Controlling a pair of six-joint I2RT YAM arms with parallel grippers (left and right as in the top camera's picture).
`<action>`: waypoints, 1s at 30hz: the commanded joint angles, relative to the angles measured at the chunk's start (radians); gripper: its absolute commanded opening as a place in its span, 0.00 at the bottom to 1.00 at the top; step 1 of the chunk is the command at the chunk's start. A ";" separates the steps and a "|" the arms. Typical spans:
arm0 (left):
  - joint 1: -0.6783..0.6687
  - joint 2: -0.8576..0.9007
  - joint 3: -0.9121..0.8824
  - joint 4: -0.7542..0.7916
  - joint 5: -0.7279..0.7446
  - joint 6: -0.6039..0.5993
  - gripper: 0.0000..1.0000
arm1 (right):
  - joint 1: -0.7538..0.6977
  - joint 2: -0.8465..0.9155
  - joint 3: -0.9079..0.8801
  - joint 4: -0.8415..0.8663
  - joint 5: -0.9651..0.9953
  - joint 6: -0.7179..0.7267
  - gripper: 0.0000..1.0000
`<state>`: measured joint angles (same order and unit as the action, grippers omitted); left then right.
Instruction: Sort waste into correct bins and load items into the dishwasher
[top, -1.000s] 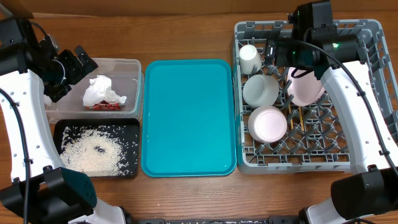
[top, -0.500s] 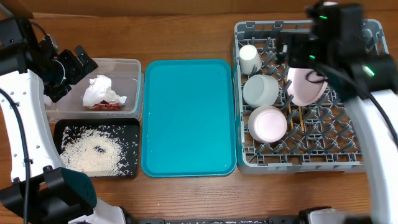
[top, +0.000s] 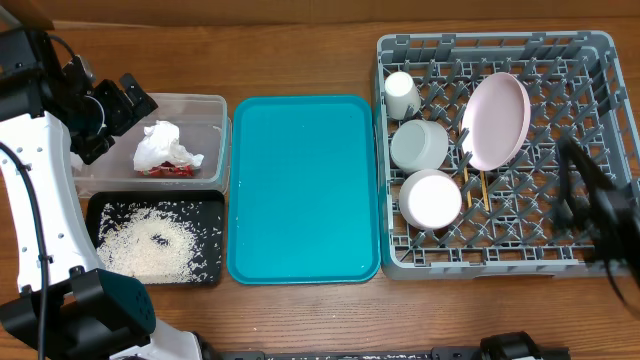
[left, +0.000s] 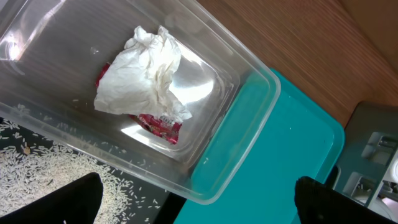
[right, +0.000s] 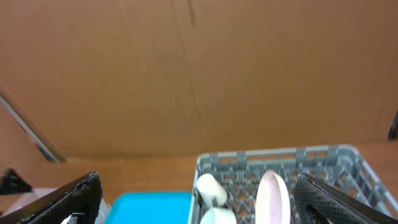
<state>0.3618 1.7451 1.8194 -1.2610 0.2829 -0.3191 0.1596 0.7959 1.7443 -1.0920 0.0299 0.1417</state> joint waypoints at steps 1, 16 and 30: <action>-0.003 -0.013 0.018 0.002 -0.005 -0.010 1.00 | 0.003 -0.138 -0.049 -0.002 0.001 0.013 1.00; -0.003 -0.013 0.018 0.002 -0.005 -0.010 1.00 | -0.002 -0.580 -0.655 0.365 0.002 0.019 1.00; -0.003 -0.013 0.018 0.002 -0.005 -0.010 1.00 | -0.005 -0.792 -1.434 1.107 0.005 0.035 1.00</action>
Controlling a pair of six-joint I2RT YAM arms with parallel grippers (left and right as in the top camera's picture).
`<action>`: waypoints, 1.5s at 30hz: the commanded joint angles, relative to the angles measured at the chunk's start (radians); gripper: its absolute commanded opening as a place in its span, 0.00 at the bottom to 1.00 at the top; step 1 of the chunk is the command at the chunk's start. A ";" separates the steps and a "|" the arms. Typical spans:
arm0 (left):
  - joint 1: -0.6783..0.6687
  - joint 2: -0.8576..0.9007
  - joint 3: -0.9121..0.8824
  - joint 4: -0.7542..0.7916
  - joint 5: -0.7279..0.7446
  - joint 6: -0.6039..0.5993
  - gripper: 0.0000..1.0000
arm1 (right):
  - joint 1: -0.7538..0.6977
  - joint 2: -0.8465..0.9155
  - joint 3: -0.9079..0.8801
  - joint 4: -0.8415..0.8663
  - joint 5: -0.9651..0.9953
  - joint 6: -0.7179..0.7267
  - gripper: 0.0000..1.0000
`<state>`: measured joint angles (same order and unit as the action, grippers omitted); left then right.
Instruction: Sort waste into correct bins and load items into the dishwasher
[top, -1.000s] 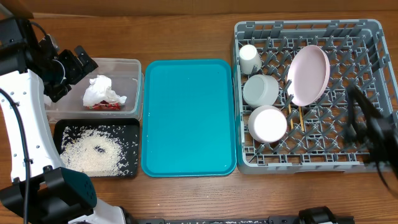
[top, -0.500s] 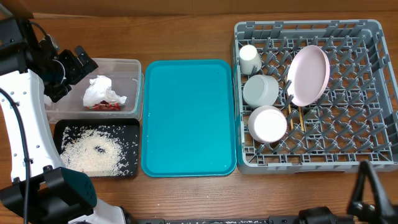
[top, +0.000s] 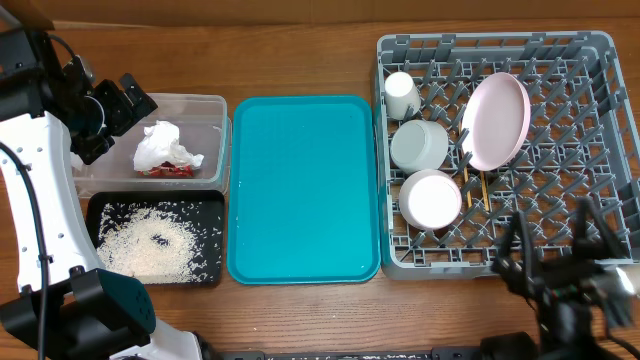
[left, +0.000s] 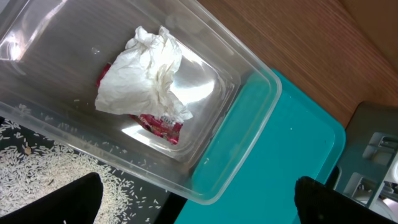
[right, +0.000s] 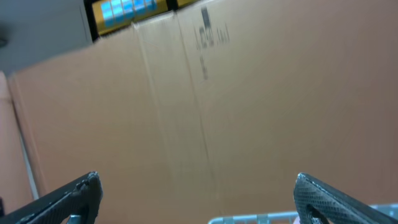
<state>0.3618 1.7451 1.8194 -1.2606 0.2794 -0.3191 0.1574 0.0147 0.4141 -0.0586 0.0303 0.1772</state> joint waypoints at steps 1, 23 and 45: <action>-0.003 -0.013 0.018 0.001 -0.002 -0.010 1.00 | -0.003 -0.011 -0.144 0.111 0.005 0.002 1.00; -0.003 -0.013 0.018 0.001 -0.002 -0.010 1.00 | -0.003 -0.011 -0.406 -0.006 0.012 0.032 1.00; -0.003 -0.013 0.018 0.001 -0.002 -0.010 1.00 | -0.003 -0.011 -0.406 -0.021 0.012 0.032 1.00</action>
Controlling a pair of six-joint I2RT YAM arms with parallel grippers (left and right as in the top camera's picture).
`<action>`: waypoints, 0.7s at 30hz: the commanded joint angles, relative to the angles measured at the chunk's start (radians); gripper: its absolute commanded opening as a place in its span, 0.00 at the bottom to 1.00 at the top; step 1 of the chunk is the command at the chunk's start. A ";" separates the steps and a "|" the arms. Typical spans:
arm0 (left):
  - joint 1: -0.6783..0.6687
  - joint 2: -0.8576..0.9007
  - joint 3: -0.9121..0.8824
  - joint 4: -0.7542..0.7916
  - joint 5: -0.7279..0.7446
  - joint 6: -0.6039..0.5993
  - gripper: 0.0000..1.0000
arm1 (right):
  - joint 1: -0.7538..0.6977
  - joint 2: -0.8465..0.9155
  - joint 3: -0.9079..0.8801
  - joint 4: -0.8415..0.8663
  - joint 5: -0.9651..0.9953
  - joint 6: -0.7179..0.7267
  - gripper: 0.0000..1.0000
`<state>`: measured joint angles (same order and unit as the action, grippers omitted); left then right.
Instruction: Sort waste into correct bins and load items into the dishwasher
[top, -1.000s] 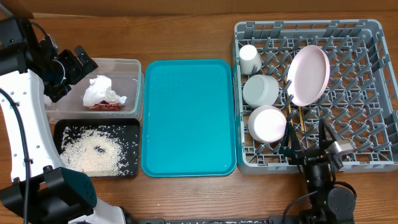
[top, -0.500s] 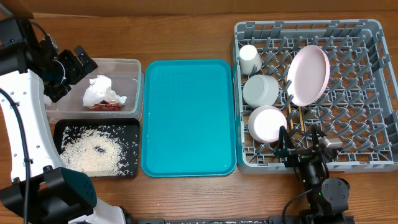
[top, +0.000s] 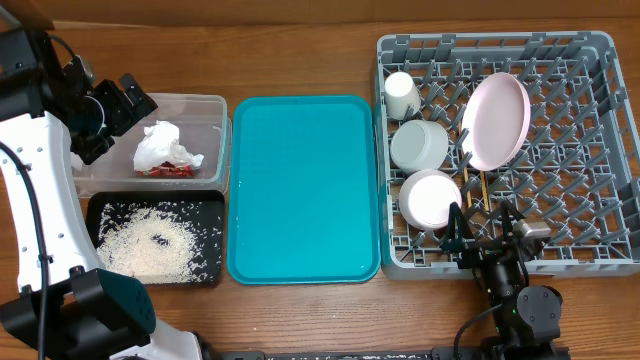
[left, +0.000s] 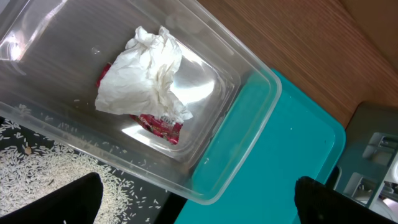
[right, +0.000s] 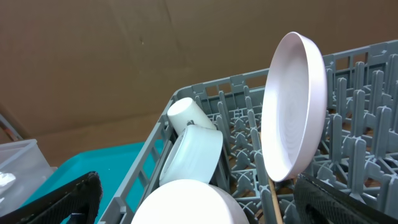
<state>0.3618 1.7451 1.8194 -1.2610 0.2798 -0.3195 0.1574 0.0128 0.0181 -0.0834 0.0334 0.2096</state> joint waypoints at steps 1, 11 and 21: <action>-0.003 -0.013 0.018 0.002 -0.002 -0.010 1.00 | -0.003 -0.009 -0.010 0.003 0.009 0.000 1.00; -0.004 -0.016 0.017 0.002 -0.003 -0.010 1.00 | -0.003 -0.009 -0.010 0.003 0.009 0.000 1.00; -0.021 -0.145 0.017 0.001 -0.003 -0.010 1.00 | -0.003 -0.009 -0.010 0.003 0.009 0.000 1.00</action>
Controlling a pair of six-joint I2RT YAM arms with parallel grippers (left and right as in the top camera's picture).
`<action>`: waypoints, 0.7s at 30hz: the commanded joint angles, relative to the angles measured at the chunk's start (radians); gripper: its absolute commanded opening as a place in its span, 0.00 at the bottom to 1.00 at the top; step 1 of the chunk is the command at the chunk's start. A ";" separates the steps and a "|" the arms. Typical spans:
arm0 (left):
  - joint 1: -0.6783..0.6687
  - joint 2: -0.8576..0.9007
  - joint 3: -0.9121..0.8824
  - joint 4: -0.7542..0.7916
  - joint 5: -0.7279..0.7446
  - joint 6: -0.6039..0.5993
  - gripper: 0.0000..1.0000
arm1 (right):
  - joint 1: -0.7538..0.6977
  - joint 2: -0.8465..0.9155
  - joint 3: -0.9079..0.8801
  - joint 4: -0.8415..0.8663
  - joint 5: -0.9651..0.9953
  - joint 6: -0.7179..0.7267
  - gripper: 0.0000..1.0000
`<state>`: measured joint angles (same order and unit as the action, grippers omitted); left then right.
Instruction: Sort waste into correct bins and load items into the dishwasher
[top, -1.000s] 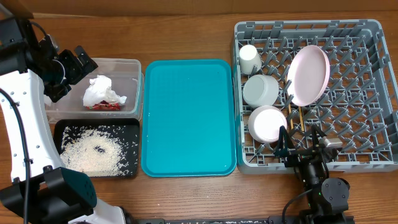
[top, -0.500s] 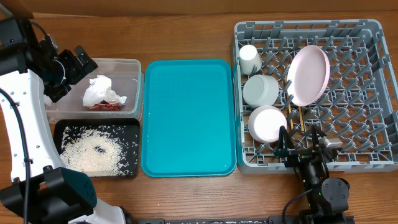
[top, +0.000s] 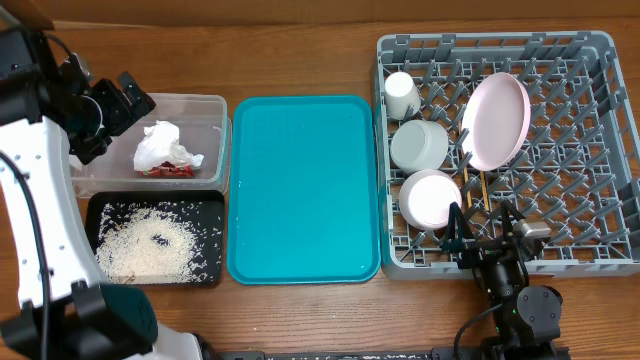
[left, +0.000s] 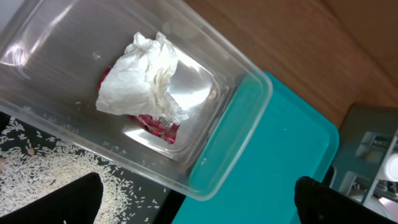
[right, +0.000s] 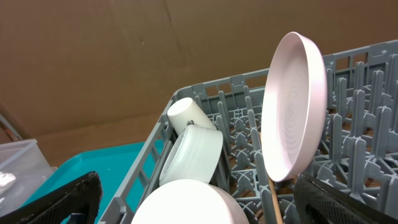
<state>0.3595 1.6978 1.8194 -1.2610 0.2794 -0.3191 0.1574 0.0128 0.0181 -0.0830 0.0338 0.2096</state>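
Crumpled white tissue (left: 144, 79) and a red wrapper (left: 157, 127) lie in the clear plastic bin (top: 205, 105). My left gripper (top: 116, 112) hovers open over the bin's left end, nothing between its fingers (left: 50, 200). The grey dish rack (top: 600, 60) holds a white cup (top: 402, 95), two white bowls (top: 419, 145), a pink plate (top: 495, 120) on edge and chopsticks (top: 470, 185). My right gripper (top: 483, 230) sits low at the rack's front edge, open and empty, facing the plate (right: 292, 115) and the bowls (right: 194, 155).
A teal tray (top: 303, 188) lies bare between the bin and the rack. A black tray (top: 215, 200) with scattered rice sits in front of the bin. A cardboard wall (right: 186, 43) stands behind the table.
The left wrist camera has drawn back a little from the clear bin, so more of the bin and the teal tray shows. The right arm has not moved.
My right arm was over the rack's right side, then at the table's front right facing the cardboard wall, then low at the rack's front edge, where it remains. My left gripper stayed open over the bin throughout and is now slightly farther from it.
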 joint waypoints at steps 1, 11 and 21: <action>-0.023 -0.118 0.017 0.002 -0.002 -0.010 1.00 | -0.003 -0.009 -0.010 0.003 0.009 0.000 1.00; -0.168 -0.346 0.013 -0.001 -0.002 -0.010 1.00 | -0.003 -0.009 -0.010 0.003 0.009 0.000 1.00; -0.312 -0.605 -0.111 0.002 0.003 -0.011 1.00 | -0.003 -0.009 -0.010 0.003 0.009 0.000 1.00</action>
<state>0.0616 1.1698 1.7664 -1.2617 0.2806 -0.3191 0.1577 0.0128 0.0185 -0.0830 0.0338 0.2096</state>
